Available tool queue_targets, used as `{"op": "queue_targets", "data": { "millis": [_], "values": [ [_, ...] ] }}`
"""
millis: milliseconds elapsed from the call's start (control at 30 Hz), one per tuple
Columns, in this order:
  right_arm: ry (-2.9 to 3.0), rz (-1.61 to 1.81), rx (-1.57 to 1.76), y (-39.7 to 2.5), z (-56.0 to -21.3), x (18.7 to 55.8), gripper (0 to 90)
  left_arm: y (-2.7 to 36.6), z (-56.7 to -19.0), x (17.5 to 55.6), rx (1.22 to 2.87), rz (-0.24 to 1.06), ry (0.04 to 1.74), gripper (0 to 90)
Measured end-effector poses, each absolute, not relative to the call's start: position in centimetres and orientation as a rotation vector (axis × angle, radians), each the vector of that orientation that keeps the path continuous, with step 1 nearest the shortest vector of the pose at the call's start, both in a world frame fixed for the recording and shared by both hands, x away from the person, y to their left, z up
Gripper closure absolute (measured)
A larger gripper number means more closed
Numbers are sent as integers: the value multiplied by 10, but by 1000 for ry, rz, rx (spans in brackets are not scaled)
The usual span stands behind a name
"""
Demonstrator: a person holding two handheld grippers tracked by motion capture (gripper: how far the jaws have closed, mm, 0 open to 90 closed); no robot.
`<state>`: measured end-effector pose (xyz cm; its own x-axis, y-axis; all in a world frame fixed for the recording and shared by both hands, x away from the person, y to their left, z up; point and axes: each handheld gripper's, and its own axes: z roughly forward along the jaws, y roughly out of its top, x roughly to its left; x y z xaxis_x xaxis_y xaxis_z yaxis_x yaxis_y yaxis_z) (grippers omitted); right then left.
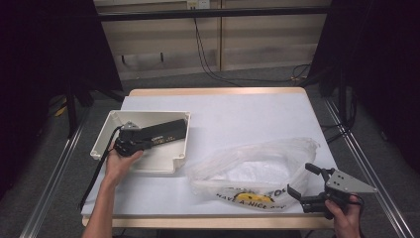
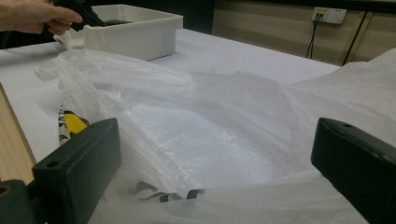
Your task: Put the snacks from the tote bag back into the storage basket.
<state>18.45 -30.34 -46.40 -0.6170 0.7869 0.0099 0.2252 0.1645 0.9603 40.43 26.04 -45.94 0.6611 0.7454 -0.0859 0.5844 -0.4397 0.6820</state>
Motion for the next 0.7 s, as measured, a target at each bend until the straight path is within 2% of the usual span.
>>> {"op": "queue_targets", "data": {
  "millis": [700],
  "values": [
    [1950, 1468, 946, -304, -464, 185, 13, 250, -463, 422, 2146, 285, 1042, 900]
  ]
}}
